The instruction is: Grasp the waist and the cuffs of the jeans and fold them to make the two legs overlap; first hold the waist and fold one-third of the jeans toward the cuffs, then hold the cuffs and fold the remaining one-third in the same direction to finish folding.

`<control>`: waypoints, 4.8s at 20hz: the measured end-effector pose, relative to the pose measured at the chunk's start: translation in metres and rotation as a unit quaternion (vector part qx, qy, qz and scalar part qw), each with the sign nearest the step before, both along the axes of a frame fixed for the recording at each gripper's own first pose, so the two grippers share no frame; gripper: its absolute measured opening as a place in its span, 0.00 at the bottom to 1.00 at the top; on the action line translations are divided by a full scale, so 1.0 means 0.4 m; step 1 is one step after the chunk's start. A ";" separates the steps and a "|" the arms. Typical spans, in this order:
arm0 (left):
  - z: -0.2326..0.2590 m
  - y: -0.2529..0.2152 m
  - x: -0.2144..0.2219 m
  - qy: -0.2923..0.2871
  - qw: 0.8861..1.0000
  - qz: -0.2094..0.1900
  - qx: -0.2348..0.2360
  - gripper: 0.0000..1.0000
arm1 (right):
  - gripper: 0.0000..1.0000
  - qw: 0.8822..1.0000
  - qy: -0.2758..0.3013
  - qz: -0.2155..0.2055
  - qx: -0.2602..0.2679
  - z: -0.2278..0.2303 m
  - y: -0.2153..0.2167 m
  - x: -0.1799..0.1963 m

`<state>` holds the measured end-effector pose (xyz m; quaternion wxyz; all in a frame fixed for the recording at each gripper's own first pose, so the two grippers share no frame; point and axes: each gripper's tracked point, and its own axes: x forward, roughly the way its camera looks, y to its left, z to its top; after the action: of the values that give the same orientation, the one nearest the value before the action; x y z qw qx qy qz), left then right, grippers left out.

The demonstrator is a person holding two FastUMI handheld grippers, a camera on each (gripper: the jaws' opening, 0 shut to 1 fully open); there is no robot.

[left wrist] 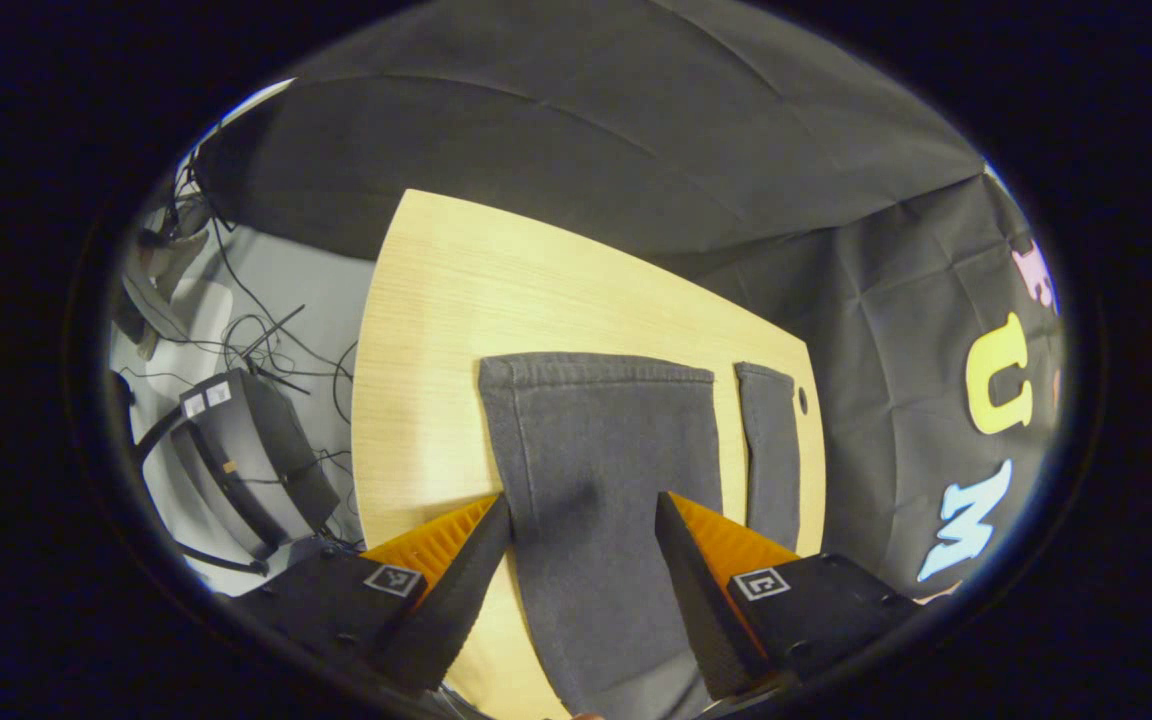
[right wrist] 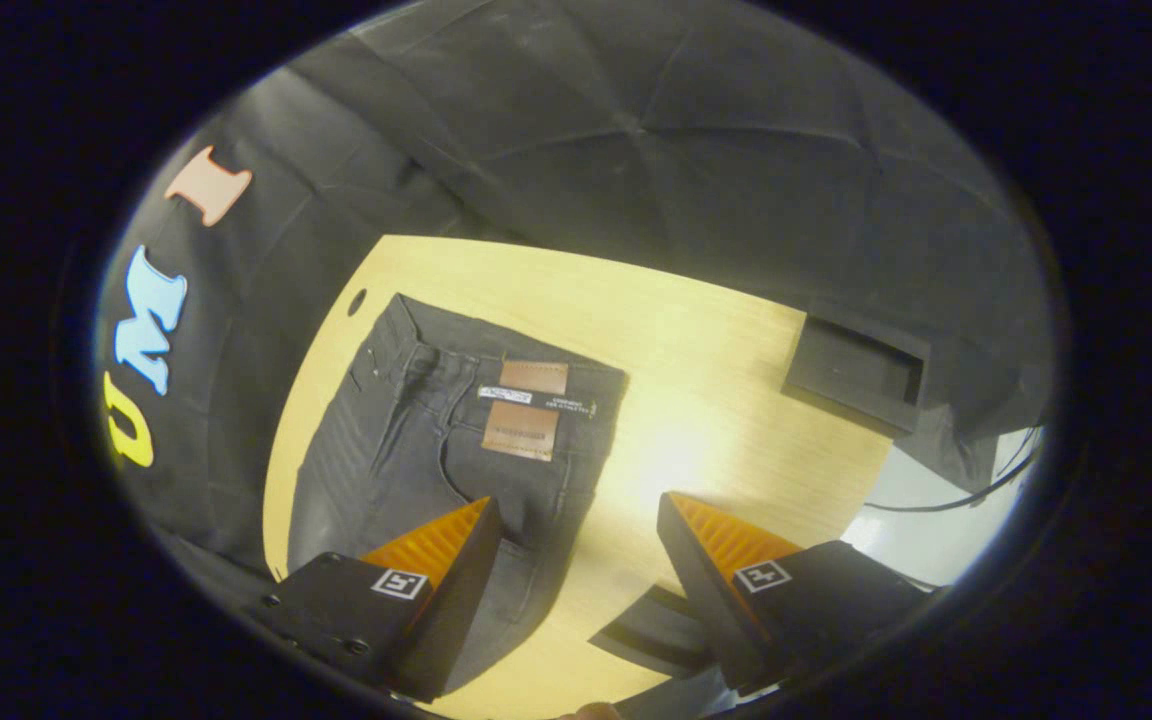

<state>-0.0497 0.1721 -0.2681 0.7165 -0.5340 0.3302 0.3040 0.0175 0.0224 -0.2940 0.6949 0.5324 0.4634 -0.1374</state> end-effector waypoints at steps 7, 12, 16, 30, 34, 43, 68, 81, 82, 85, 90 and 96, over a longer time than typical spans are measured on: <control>-0.001 -0.015 0.064 -0.010 1.000 -0.008 -0.002 0.95 | 0.94 0.999 0.009 0.031 -0.004 0.014 0.080 0.059; -0.053 0.008 0.033 0.004 1.000 0.003 -0.014 0.58 | 0.61 0.984 0.087 0.102 -0.119 -0.005 0.084 0.055; -0.064 0.011 0.026 -0.010 0.999 0.002 -0.036 0.15 | 0.34 0.987 0.054 0.109 -0.105 -0.003 0.098 0.082; 0.076 -0.025 0.092 -0.082 0.984 0.016 -0.157 0.08 | 0.04 0.983 -0.093 0.026 0.157 0.135 0.047 0.094; 0.171 -0.028 0.144 -0.095 0.973 0.037 -0.209 0.08 | 0.04 0.967 -0.142 0.053 0.203 0.265 0.014 0.176; 0.286 -0.062 0.476 -0.064 0.958 0.055 -0.274 0.08 | 0.03 0.952 -0.156 0.104 0.243 0.443 0.007 0.514; 0.104 -0.281 1.088 0.010 0.979 -0.206 -0.004 0.71 | 0.31 0.983 -0.131 0.021 0.128 0.167 0.122 0.919; 0.278 -0.342 0.990 -0.051 0.931 -0.303 0.195 0.96 | 0.96 0.992 -0.053 -0.052 -0.101 0.070 -0.037 0.684; 0.286 -0.345 0.983 -0.053 0.929 -0.306 0.201 0.99 | 0.91 0.994 -0.046 -0.052 -0.086 0.054 -0.016 0.686; 0.318 -0.373 0.967 -0.067 0.920 -0.321 0.215 0.99 | 0.91 0.995 -0.017 -0.054 -0.077 -0.002 0.025 0.695; 0.349 -0.414 0.940 -0.087 0.907 -0.340 0.233 0.99 | 0.90 0.992 -0.008 -0.082 -0.096 -0.018 0.022 0.707; 0.368 -0.446 0.904 -0.104 0.906 -0.344 0.222 0.99 | 0.35 0.995 -0.038 -0.077 -0.046 0.014 0.001 0.702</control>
<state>0.3119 -0.0064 -0.1208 0.9069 -0.2432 0.3408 0.0464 0.2985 0.0227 -0.2882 0.7232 0.5386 0.3878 -0.1910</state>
